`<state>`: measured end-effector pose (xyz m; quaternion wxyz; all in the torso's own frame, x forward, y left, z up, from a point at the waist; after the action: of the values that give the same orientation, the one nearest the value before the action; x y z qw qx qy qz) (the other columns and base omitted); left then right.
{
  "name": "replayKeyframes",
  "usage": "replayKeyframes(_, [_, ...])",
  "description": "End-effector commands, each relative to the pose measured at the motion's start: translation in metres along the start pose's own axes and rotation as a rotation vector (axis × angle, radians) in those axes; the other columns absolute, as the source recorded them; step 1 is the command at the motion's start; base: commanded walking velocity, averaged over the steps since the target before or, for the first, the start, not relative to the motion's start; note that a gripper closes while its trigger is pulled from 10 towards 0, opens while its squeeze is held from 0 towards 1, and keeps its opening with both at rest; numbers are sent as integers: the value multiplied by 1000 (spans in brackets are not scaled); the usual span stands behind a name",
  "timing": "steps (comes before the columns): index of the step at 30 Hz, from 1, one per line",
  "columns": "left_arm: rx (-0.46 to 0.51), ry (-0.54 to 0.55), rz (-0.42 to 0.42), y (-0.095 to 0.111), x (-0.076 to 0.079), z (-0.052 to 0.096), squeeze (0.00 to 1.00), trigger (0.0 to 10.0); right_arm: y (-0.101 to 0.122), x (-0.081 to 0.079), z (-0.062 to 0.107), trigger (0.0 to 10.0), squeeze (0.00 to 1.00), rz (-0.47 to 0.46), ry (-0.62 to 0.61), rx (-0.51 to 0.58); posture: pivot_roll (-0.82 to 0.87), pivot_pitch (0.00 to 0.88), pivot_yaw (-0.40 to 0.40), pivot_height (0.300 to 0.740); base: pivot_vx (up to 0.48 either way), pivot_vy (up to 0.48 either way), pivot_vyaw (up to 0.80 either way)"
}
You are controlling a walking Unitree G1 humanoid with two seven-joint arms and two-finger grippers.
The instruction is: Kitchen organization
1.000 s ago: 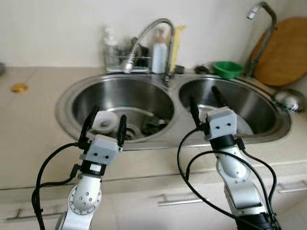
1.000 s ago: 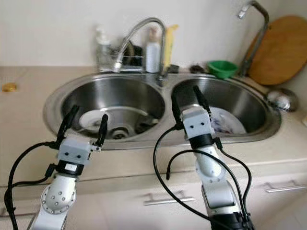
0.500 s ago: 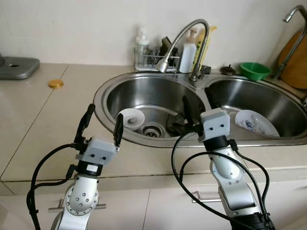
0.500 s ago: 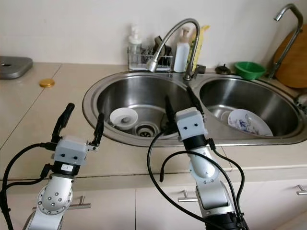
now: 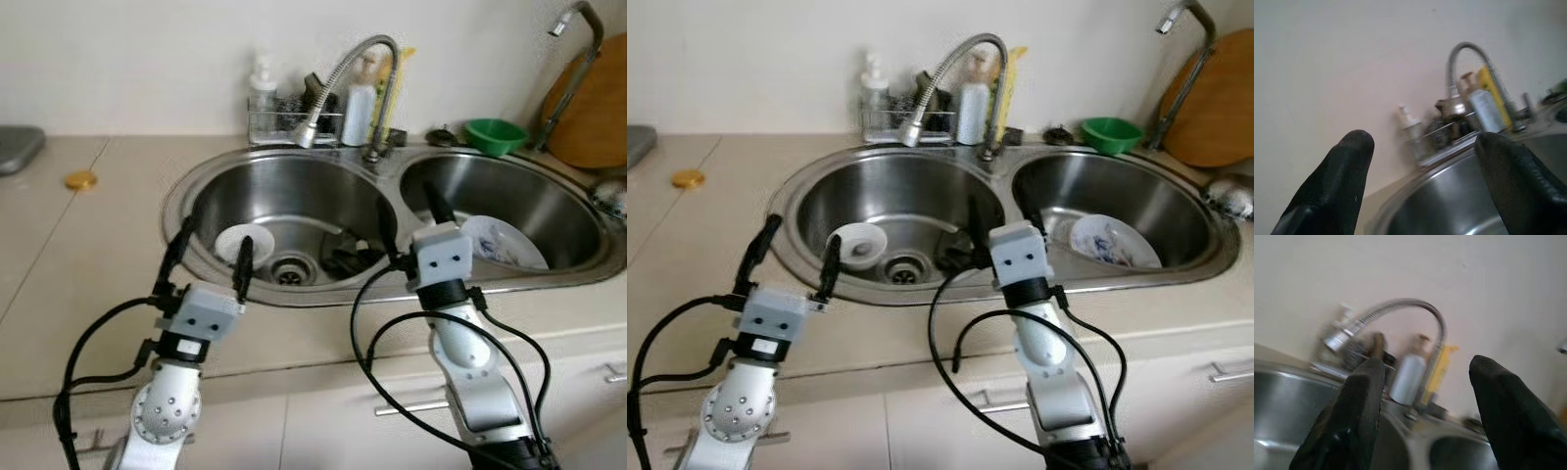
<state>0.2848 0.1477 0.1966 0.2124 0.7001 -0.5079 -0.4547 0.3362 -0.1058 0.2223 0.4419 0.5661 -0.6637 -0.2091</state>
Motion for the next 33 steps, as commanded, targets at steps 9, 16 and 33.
replayKeyframes(9, [9,-27,22,3,11,-1,0,10000,3,10,0,10000,0,6,-29,17,85,0,-71,740,0,-480,-800])
replayKeyframes(16, [17,-27,42,4,12,0,0,10000,3,10,1,10000,0,3,-27,18,84,0,-72,740,0,-315,-800])
replayKeyframes(33, [-130,-81,172,-22,29,13,0,10000,-10,7,12,10000,0,-8,7,-44,73,0,-64,740,0,241,-800])
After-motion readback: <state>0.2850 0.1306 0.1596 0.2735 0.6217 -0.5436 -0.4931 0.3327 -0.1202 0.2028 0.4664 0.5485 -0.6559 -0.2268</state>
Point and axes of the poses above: a point about 5 cm out from each wrist's last joint towards the gripper, its own z axis pointing back from the gripper into the wrist, its own y axis along the axis of the wrist's last joint, x = y × z, the point moved 6 cm from there along -z, pointing out of the wrist towards the gripper, and after that the axes turned 4 degrees about z, right-handed, at the moved point
